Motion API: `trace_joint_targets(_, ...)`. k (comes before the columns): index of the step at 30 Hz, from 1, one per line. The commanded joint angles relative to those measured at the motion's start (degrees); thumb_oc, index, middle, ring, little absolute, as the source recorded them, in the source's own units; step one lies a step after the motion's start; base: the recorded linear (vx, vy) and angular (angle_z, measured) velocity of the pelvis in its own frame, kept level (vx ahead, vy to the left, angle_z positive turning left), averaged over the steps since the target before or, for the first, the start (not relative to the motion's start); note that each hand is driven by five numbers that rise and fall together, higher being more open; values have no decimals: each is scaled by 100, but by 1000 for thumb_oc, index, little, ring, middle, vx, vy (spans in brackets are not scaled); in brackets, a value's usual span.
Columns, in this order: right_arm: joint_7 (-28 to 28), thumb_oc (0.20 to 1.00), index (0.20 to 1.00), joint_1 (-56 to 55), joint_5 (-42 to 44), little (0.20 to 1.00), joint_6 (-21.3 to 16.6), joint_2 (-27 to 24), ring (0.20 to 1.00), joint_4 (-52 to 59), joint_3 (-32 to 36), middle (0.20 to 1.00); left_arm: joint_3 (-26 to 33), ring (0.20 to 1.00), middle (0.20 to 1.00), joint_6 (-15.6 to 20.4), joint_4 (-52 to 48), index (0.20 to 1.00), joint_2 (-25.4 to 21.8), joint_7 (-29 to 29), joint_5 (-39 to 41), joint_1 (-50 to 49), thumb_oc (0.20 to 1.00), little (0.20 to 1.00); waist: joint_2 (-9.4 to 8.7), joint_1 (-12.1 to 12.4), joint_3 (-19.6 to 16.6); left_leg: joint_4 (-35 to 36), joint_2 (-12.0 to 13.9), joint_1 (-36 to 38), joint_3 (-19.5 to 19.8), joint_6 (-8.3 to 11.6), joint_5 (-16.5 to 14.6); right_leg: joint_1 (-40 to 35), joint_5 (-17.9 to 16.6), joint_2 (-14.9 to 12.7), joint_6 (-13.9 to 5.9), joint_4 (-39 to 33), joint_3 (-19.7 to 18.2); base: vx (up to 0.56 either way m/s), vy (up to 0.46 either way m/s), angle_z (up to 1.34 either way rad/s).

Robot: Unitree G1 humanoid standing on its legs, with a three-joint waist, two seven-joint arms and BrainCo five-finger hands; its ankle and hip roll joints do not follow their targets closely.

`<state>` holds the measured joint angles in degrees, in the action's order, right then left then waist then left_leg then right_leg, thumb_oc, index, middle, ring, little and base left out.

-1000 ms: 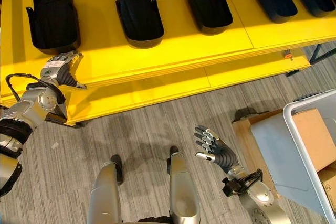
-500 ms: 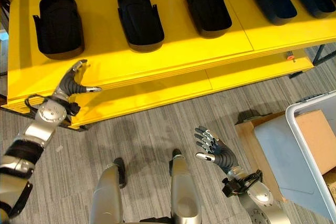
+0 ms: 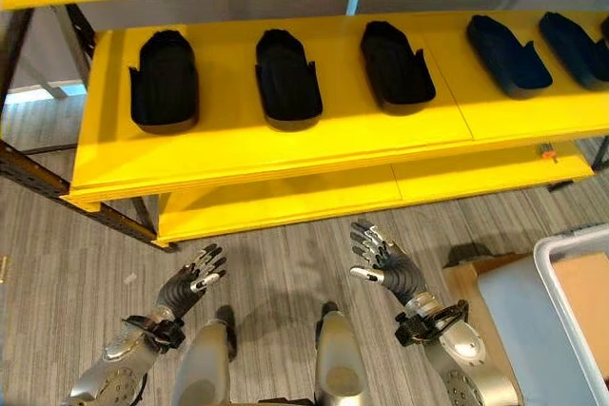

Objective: Move parts from the plastic box to the shelf.

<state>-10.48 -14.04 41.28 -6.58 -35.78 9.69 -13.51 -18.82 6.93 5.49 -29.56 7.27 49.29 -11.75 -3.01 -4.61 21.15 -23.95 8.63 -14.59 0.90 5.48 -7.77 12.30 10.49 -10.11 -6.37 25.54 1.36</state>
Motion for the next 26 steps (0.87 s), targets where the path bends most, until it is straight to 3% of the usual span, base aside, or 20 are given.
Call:
trace_joint_targets(1,67,1000,1000,72,-79,1000,-403,31,1000,44,-66,1000,115,1000,1000,246,-338,1000,-101,207,234,-53,1000,1000,-16,33,-498,594,239,29,30,-33,661,-192,-668,-182,-250,-561,157,33,-30,19)
trace_joint_targets(8,157,1000,1000,180,8,1000,-290,308,1000,-351,-122,1000,580,1000,1000,348,-536,1000,117,202,128,-458,1000,1000,58,135,-1269,1818,189,791,13,-60,1056,-934,-798,-183,-321,-1449,573,40,-14,20)
trace_joint_targets(14,208,1000,1000,264,24,1000,-212,515,1000,-580,-132,1000,840,1000,1000,361,-401,1000,410,118,-133,-664,1000,1000,70,160,-1828,2547,245,1231,-157,-61,1283,-1309,-990,-187,-373,-2089,622,14,2,2)
trace_joint_targets(26,149,1000,1000,457,155,1000,-102,688,1000,-739,-361,1000,814,1000,1000,319,-369,1000,392,61,-581,-621,1000,1000,61,120,-2037,2565,264,1464,-318,-74,1224,-1435,-1018,-212,-391,-2118,492,11,2,-4)
